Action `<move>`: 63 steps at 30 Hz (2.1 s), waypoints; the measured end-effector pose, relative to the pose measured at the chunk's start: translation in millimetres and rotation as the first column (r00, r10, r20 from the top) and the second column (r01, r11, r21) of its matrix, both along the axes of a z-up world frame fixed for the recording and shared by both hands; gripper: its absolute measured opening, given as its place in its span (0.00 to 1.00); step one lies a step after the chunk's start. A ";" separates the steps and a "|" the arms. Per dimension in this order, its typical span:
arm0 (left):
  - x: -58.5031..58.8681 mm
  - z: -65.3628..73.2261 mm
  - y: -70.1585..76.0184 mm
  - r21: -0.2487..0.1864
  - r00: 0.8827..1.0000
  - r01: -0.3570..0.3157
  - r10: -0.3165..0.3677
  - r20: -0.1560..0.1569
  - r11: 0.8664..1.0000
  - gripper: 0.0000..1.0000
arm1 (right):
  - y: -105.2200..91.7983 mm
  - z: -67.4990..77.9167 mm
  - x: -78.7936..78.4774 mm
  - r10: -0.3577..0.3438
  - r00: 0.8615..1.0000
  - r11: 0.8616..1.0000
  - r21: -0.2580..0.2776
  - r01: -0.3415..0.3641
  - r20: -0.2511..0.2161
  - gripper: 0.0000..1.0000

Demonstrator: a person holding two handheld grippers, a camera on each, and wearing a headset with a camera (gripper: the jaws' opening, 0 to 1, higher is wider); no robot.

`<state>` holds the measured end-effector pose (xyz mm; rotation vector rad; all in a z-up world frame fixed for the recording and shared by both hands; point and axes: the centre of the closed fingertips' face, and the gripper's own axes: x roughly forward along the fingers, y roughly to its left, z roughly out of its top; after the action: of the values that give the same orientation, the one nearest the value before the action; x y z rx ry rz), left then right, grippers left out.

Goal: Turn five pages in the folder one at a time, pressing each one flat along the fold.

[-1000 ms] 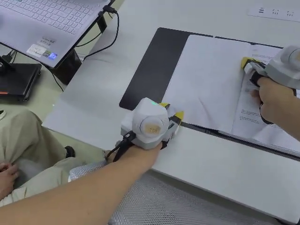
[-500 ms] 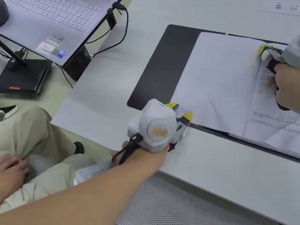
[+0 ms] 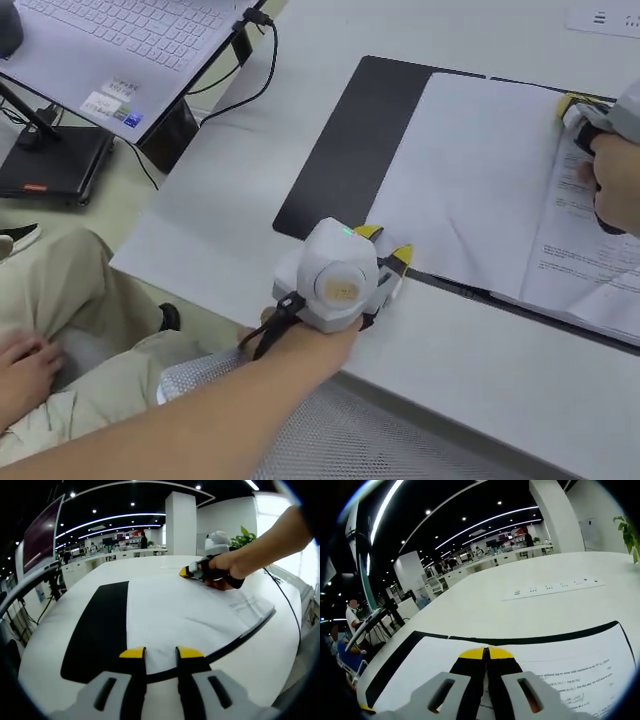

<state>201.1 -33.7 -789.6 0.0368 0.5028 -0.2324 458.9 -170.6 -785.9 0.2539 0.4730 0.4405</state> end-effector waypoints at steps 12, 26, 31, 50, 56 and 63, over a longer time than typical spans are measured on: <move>-0.3 0.1 -0.3 0.001 1.000 0.001 -0.001 0.006 1.000 0.22 | 5.6 5.9 -35.6 0.032 0.999 0.999 0.008 -0.032 0.023 0.00; 0.1 0.2 -0.4 0.005 1.000 0.001 -0.001 0.008 1.000 0.22 | 6.6 5.5 -66.5 0.053 0.998 0.998 0.024 -0.053 0.023 0.00; -0.1 0.8 -0.5 0.005 1.000 0.000 0.000 0.009 1.000 0.22 | 6.5 5.6 -75.0 0.057 0.998 0.998 0.039 -0.057 0.014 0.00; 1.3 -1.8 0.5 0.003 1.000 -0.001 0.001 0.011 1.000 0.22 | 3.3 7.4 -109.2 0.052 0.999 0.994 0.093 -0.051 -0.007 0.00; 0.4 -1.0 0.9 0.005 1.000 0.001 -0.001 0.015 1.000 0.22 | 4.6 20.5 -137.1 0.051 0.999 0.993 0.111 -0.049 -0.016 0.00; 0.4 -0.7 1.1 0.005 1.000 0.001 -0.001 0.016 1.000 0.22 | 4.3 23.1 -159.1 0.073 0.997 0.992 0.103 -0.070 -0.032 0.00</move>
<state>201.5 -32.5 -790.3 0.0440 0.4879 -0.2318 299.7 -166.3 -762.7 0.3446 0.4961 0.5315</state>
